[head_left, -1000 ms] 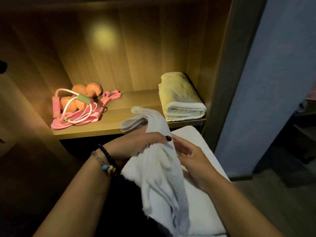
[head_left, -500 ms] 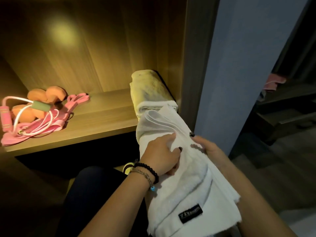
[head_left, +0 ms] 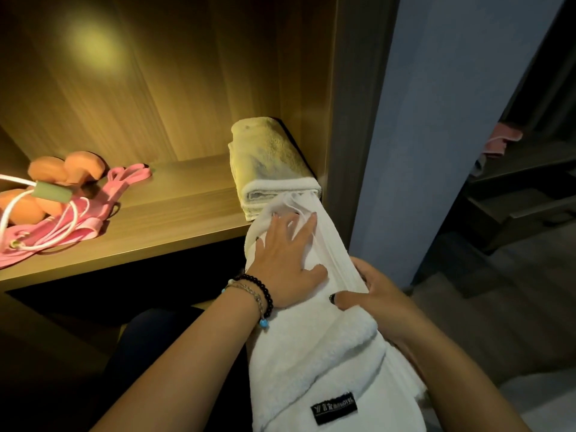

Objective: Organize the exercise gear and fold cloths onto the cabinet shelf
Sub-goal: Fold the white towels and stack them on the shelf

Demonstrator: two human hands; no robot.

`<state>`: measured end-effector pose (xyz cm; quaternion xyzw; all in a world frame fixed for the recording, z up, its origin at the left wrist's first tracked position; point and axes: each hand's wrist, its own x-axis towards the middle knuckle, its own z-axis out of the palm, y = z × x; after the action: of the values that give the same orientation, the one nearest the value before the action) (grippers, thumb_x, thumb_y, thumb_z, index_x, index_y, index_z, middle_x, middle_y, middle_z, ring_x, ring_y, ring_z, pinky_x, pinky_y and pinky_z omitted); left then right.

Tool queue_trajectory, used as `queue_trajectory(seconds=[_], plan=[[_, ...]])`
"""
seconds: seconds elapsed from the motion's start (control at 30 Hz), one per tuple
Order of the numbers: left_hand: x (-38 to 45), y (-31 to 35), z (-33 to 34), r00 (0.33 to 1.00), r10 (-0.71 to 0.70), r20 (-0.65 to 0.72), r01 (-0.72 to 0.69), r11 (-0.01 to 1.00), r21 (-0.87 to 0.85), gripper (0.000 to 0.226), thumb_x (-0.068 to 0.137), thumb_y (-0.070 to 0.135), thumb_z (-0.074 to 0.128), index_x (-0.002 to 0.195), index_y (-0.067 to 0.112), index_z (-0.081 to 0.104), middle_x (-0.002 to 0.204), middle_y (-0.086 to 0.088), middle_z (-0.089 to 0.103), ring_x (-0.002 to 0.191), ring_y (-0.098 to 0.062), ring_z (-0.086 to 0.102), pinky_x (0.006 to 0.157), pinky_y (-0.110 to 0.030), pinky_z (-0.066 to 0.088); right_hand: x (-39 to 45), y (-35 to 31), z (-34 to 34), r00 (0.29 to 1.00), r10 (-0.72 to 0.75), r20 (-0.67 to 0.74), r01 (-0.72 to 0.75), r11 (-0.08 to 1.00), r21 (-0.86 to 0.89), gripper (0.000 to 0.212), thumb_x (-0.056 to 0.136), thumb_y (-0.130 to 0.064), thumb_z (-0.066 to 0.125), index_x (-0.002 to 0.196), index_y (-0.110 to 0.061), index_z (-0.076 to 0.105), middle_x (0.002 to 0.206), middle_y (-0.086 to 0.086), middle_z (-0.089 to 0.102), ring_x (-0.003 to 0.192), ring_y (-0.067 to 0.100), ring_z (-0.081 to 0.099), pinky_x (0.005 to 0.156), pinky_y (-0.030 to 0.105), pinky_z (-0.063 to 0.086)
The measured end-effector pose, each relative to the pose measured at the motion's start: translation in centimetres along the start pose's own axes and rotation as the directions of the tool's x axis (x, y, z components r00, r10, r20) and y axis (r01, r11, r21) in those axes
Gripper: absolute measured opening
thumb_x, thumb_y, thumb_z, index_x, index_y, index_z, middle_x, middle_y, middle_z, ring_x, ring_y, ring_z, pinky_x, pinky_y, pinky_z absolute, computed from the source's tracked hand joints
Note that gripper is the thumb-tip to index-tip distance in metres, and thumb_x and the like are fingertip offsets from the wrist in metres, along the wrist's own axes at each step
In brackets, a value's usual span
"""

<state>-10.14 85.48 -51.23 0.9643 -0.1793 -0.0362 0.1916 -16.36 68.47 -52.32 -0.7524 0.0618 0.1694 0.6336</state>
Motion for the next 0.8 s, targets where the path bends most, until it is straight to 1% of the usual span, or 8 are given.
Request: queue_trajectory(seconds=[0.1,0.2,0.33,0.47,0.57,0.63,0.73,0.8], plan=[[1.3,-0.3,-0.3,0.971,-0.083,0.223,0.100,0.993,-0.065,0.086,0.071,0.060,0.047,0.147,0.050,0.006,0.160,0.011,-0.008,0.148,-0.024,0.000,0.116,-0.054,0.017,0.1,0.2,0.1,0.990,-0.079,-0.114,0.063,0.988,-0.139,0.053,0.077,-0.037,0.075,0.118,-0.044,0.043,0.122,-0.012,0.054,0.100,0.002,0.053,0.075,0.018,0.047],[1.9,-1.0,-0.5,0.948,-0.107,0.300,0.146,0.983,-0.111,0.071,0.087,0.052,0.048,0.149,0.047,0.014,0.162,0.008,0.000,0.148,-0.020,0.003,0.118,-0.047,0.013,0.8,0.5,-0.5,0.975,0.011,-0.222,-0.086,0.939,-0.334,0.082,0.067,-0.059,0.074,0.137,-0.036,0.039,0.140,-0.007,0.039,0.122,0.015,0.042,0.095,0.033,0.042],[0.3,-2.0,0.3,0.975,-0.139,0.173,0.165,0.975,-0.146,0.063,0.094,0.044,0.039,0.150,0.045,0.012,0.162,0.009,0.002,0.149,-0.018,0.000,0.120,-0.046,0.008,1.4,0.5,-0.4,0.962,0.269,0.050,-0.263,0.960,-0.093,0.076,0.054,-0.063,0.080,0.118,-0.029,0.058,0.105,-0.007,0.071,0.087,0.013,0.070,0.074,0.032,0.057],[-3.8,-2.9,1.3,0.970,-0.239,-0.032,0.212,0.909,-0.358,0.063,0.092,0.047,0.035,0.150,0.045,0.010,0.161,0.015,0.001,0.148,-0.013,-0.004,0.120,-0.047,0.006,1.3,-0.9,1.6,0.994,0.079,0.082,-0.066,0.986,-0.150,0.044,0.063,-0.043,0.083,0.099,-0.040,0.056,0.100,-0.011,0.067,0.087,0.010,0.067,0.074,0.029,0.056],[-6.4,-3.3,0.9,0.939,-0.337,-0.071,0.088,0.432,-0.897,0.063,0.090,0.041,0.049,0.149,0.035,0.027,0.150,0.016,0.038,0.139,-0.003,0.034,0.114,-0.033,0.032,0.5,-4.4,4.4,0.994,-0.065,0.092,0.100,0.883,-0.458,0.068,0.061,-0.046,0.081,0.117,-0.038,0.045,0.110,-0.017,0.054,0.098,0.007,0.055,0.081,0.030,0.051],[-8.0,-4.8,-0.6,0.916,-0.401,-0.006,0.015,0.048,-0.999,0.048,0.090,0.040,0.054,0.135,0.024,0.055,0.130,0.005,0.063,0.116,-0.009,0.061,0.093,-0.028,0.051,-0.6,-6.8,7.3,0.964,-0.191,0.185,0.265,0.662,-0.701,0.089,0.061,-0.052,0.077,0.136,-0.034,0.032,0.118,-0.013,0.048,0.105,0.012,0.049,0.083,0.033,0.048],[-10.5,-8.3,-4.1,0.896,-0.435,0.085,0.034,-0.124,-0.992,0.052,0.084,0.053,0.054,0.103,0.010,0.076,0.108,-0.018,0.071,0.095,-0.027,0.071,0.072,-0.032,0.057,-2.2,-9.3,11.6,0.851,-0.341,0.400,0.518,0.422,-0.744,0.092,0.069,-0.058,0.072,0.145,-0.029,0.028,0.133,-0.006,0.049,0.114,0.015,0.050,0.088,0.030,0.044],[-11.9,-10.3,-6.0,0.871,-0.483,0.084,0.023,-0.132,-0.991,0.050,0.091,0.046,0.050,0.076,0.009,0.079,0.075,-0.018,0.073,0.066,-0.022,0.072,0.055,-0.024,0.055,-2.7,-9.6,13.9,0.799,-0.265,0.539,0.567,0.631,-0.530,0.083,0.078,-0.050,0.070,0.147,-0.029,0.030,0.136,-0.010,0.051,0.112,0.006,0.052,0.090,0.021,0.041]])
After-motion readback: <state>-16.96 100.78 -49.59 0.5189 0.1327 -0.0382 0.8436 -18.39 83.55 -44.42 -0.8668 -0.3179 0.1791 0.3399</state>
